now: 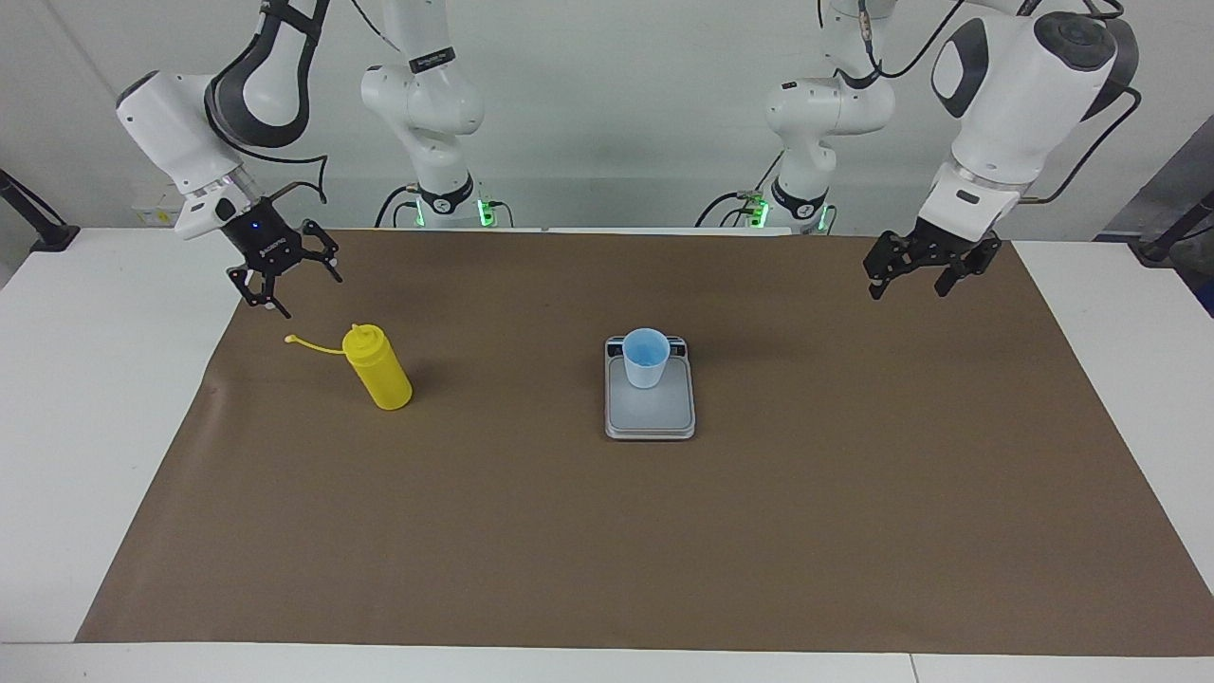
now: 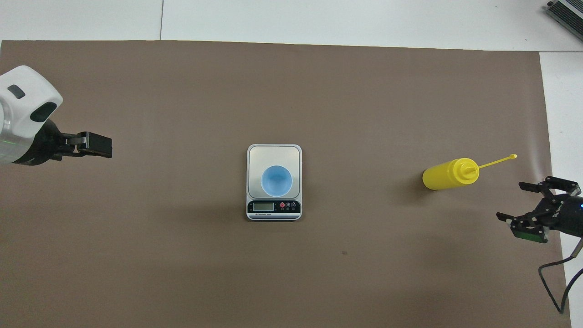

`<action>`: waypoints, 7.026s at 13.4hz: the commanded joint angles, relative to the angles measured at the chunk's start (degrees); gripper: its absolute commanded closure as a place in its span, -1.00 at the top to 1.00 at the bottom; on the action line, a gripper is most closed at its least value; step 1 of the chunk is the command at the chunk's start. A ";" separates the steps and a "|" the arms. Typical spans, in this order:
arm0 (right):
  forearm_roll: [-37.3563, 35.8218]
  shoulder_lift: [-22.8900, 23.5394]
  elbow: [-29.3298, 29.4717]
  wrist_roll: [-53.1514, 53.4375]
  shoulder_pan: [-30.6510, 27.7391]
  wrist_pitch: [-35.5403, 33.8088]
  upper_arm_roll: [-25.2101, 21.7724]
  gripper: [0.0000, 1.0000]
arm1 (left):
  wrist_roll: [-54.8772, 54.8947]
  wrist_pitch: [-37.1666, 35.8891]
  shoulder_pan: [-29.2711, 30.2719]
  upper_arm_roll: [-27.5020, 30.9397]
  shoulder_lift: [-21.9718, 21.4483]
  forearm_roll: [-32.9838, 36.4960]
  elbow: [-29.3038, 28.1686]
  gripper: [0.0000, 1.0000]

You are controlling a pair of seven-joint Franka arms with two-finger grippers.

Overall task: Pour seasoning into cup on scale with both arms
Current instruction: 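Withdraw the left gripper while the right gripper moves toward the bottle, then close the right gripper around the yellow squeeze bottle, then lift the yellow bottle with the right gripper toward the scale, then tilt the bottle nozzle down into the blue cup with the right gripper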

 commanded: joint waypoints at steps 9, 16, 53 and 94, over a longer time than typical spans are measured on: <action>27.05 12.17 -2.04 -22.55 0.09 3.12 0.60 1.00 | 4.40 -6.76 1.81 -0.27 -1.25 0.39 4.34 1.00; 36.28 14.19 -2.04 -28.45 5.44 5.13 0.52 1.00 | 4.66 -12.90 1.29 0.34 0.15 -0.05 12.34 1.00; 28.56 14.82 4.46 -31.88 13.79 16.39 1.83 -1.00 | 6.77 -10.89 2.78 1.31 -5.47 -0.05 4.27 1.00; -79.97 23.60 33.12 68.14 54.31 -6.28 4.29 -1.00 | 6.77 -10.98 2.78 1.31 -5.47 -0.05 4.27 1.00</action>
